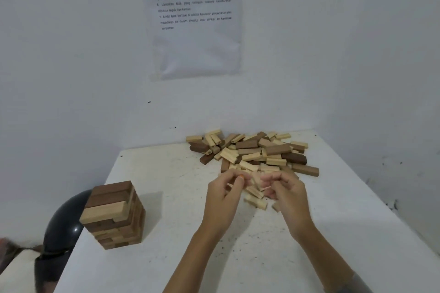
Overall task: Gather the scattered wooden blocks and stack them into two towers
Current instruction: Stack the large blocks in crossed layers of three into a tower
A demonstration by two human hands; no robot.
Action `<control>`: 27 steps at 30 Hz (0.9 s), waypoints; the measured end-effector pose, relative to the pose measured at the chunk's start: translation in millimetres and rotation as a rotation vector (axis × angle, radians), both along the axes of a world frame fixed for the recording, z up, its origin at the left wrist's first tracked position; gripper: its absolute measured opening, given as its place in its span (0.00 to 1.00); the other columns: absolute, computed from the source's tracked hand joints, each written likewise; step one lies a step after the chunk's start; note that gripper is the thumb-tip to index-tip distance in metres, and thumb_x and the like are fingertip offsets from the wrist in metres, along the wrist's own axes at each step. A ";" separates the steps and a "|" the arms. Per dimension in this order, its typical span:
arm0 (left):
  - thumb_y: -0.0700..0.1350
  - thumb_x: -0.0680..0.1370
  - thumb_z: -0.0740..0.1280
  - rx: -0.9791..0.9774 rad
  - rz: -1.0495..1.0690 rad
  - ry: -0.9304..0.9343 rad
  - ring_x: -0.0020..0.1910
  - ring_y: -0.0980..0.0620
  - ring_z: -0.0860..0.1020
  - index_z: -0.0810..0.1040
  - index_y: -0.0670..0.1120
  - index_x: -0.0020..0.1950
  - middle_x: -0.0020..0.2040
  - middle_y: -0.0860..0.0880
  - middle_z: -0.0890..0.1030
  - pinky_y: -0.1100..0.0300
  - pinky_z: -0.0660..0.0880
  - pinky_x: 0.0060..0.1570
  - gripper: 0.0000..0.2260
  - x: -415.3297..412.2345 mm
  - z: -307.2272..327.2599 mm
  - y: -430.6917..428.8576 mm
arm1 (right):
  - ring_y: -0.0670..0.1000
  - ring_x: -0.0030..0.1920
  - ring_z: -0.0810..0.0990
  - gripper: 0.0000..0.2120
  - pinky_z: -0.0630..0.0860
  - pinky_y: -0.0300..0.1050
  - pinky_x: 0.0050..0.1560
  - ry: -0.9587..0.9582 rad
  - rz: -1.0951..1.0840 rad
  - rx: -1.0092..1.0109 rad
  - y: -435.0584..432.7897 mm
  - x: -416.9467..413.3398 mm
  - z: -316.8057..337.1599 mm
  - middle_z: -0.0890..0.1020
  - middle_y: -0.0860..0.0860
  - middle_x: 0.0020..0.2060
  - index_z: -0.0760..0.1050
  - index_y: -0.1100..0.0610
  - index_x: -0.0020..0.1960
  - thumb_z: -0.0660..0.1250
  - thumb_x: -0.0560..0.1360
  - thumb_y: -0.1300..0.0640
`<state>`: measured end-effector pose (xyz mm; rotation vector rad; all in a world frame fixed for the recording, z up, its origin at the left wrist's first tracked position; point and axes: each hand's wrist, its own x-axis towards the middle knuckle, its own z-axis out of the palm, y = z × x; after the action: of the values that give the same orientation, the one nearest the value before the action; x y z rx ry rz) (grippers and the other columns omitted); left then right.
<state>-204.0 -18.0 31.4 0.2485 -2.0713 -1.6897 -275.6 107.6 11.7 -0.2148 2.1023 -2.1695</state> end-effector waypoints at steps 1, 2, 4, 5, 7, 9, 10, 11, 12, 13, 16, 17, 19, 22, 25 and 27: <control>0.44 0.76 0.62 -0.021 -0.016 -0.017 0.43 0.53 0.80 0.82 0.48 0.44 0.41 0.51 0.83 0.60 0.74 0.42 0.09 -8.4 -3.5 1.4 | 0.50 0.36 0.78 0.15 0.76 0.40 0.38 0.016 -0.029 0.045 7.8 -8.4 -4.9 0.83 0.56 0.39 0.81 0.59 0.43 0.58 0.76 0.72; 0.43 0.78 0.62 -0.050 -0.035 -0.038 0.43 0.52 0.80 0.82 0.48 0.45 0.42 0.51 0.83 0.60 0.74 0.41 0.09 -16.6 -7.2 2.3 | 0.50 0.37 0.79 0.15 0.76 0.42 0.41 0.040 -0.063 0.092 15.2 -16.4 -9.9 0.83 0.54 0.39 0.81 0.58 0.42 0.59 0.76 0.72; 0.39 0.80 0.62 -0.121 -0.073 -0.082 0.41 0.55 0.78 0.81 0.47 0.48 0.44 0.51 0.82 0.68 0.71 0.37 0.09 -32.9 -14.7 3.0 | 0.46 0.38 0.80 0.14 0.78 0.42 0.45 0.098 -0.144 0.170 29.0 -30.7 -18.3 0.84 0.50 0.38 0.81 0.56 0.42 0.62 0.75 0.71; 0.38 0.80 0.62 -0.157 -0.090 -0.099 0.41 0.58 0.77 0.81 0.47 0.49 0.45 0.51 0.82 0.70 0.70 0.37 0.09 -41.3 -18.2 3.3 | 0.42 0.38 0.80 0.12 0.78 0.39 0.46 0.123 -0.180 0.200 35.0 -36.5 -21.1 0.84 0.48 0.38 0.82 0.56 0.42 0.64 0.74 0.71; 0.39 0.80 0.63 -0.238 -0.107 -0.112 0.42 0.61 0.76 0.80 0.48 0.50 0.46 0.54 0.81 0.70 0.70 0.38 0.08 -59.0 -24.6 3.9 | 0.39 0.37 0.79 0.08 0.74 0.29 0.41 0.174 -0.231 0.269 43.9 -47.1 -24.3 0.83 0.47 0.39 0.82 0.57 0.43 0.68 0.74 0.68; 0.40 0.80 0.63 -0.342 -0.109 -0.110 0.44 0.62 0.75 0.80 0.49 0.51 0.48 0.57 0.80 0.69 0.70 0.40 0.07 -77.1 -28.1 5.3 | 0.44 0.38 0.78 0.04 0.72 0.27 0.37 0.169 -0.241 0.294 48.8 -56.8 -26.6 0.83 0.47 0.41 0.81 0.55 0.43 0.71 0.73 0.63; 0.40 0.80 0.63 -0.392 -0.109 -0.105 0.46 0.62 0.75 0.80 0.49 0.52 0.49 0.57 0.80 0.69 0.70 0.42 0.07 -85.7 -28.4 5.9 | 0.45 0.38 0.78 0.02 0.72 0.28 0.37 0.145 -0.240 0.295 49.2 -60.5 -27.0 0.82 0.46 0.41 0.80 0.53 0.43 0.73 0.72 0.59; 0.40 0.79 0.63 -0.433 -0.103 -0.097 0.48 0.62 0.74 0.80 0.48 0.53 0.50 0.56 0.79 0.70 0.70 0.45 0.08 -94.1 -27.8 6.6 | 0.46 0.38 0.78 0.04 0.72 0.31 0.38 0.140 -0.247 0.311 49.4 -64.6 -29.1 0.82 0.45 0.41 0.80 0.53 0.42 0.75 0.71 0.55; 0.40 0.79 0.63 -0.468 -0.095 -0.084 0.50 0.62 0.74 0.80 0.47 0.54 0.51 0.55 0.79 0.71 0.70 0.48 0.08 -102.0 -26.3 7.0 | 0.47 0.39 0.79 0.07 0.74 0.34 0.39 0.162 -0.253 0.351 49.2 -68.8 -33.0 0.81 0.45 0.41 0.80 0.52 0.42 0.76 0.69 0.52; 0.40 0.79 0.63 -0.508 -0.084 -0.062 0.51 0.62 0.73 0.80 0.47 0.55 0.51 0.55 0.78 0.73 0.69 0.50 0.08 -109.8 -24.8 7.2 | 0.46 0.40 0.79 0.08 0.75 0.37 0.39 0.201 -0.255 0.403 49.0 -72.6 -37.6 0.81 0.45 0.41 0.80 0.52 0.43 0.77 0.68 0.51; 0.41 0.79 0.64 -0.661 -0.067 0.003 0.54 0.57 0.73 0.79 0.47 0.56 0.53 0.53 0.78 0.65 0.70 0.54 0.08 -133.1 -23.5 8.5 | 0.46 0.42 0.78 0.13 0.74 0.37 0.39 0.284 -0.206 0.555 46.5 -79.3 -49.3 0.79 0.47 0.45 0.80 0.52 0.47 0.79 0.65 0.54; 0.41 0.79 0.64 -0.703 -0.065 0.007 0.54 0.55 0.73 0.79 0.47 0.57 0.53 0.52 0.78 0.61 0.71 0.55 0.09 -140.5 -23.2 9.4 | 0.45 0.43 0.77 0.14 0.73 0.36 0.38 0.279 -0.196 0.602 46.3 -80.3 -50.8 0.78 0.46 0.46 0.79 0.51 0.48 0.79 0.65 0.53; 0.40 0.79 0.65 -0.758 -0.064 0.016 0.55 0.52 0.75 0.79 0.46 0.59 0.56 0.50 0.79 0.54 0.73 0.55 0.10 -153.5 -23.1 11.7 | 0.44 0.44 0.75 0.15 0.71 0.36 0.38 0.257 -0.205 0.677 45.4 -81.1 -50.4 0.76 0.44 0.47 0.79 0.49 0.49 0.79 0.66 0.50; 0.38 0.79 0.65 -0.784 -0.104 0.015 0.61 0.49 0.75 0.78 0.45 0.63 0.60 0.48 0.80 0.50 0.72 0.60 0.13 -166.1 -22.1 14.2 | 0.43 0.48 0.74 0.12 0.70 0.35 0.38 0.234 -0.210 0.717 44.0 -82.6 -53.3 0.75 0.43 0.48 0.79 0.49 0.50 0.76 0.68 0.50; 0.40 0.80 0.64 -0.834 -0.174 -0.055 0.65 0.51 0.71 0.75 0.47 0.67 0.63 0.50 0.78 0.54 0.65 0.62 0.15 -172.2 -26.4 14.6 | 0.43 0.47 0.73 0.11 0.67 0.32 0.37 0.218 -0.214 0.708 44.5 -82.6 -54.1 0.76 0.42 0.49 0.79 0.48 0.50 0.75 0.69 0.51; 0.38 0.78 0.66 -0.844 -0.195 -0.050 0.63 0.50 0.71 0.76 0.47 0.66 0.61 0.50 0.78 0.53 0.65 0.60 0.16 -172.4 -30.2 15.5 | 0.44 0.46 0.74 0.10 0.66 0.32 0.36 0.232 -0.223 0.669 46.2 -82.2 -52.8 0.76 0.42 0.49 0.78 0.46 0.49 0.75 0.70 0.53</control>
<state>-376.3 -2.5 1.3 -0.1904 -2.6947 -0.7638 -357.8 153.8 -41.1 -0.1757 2.9617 -1.4524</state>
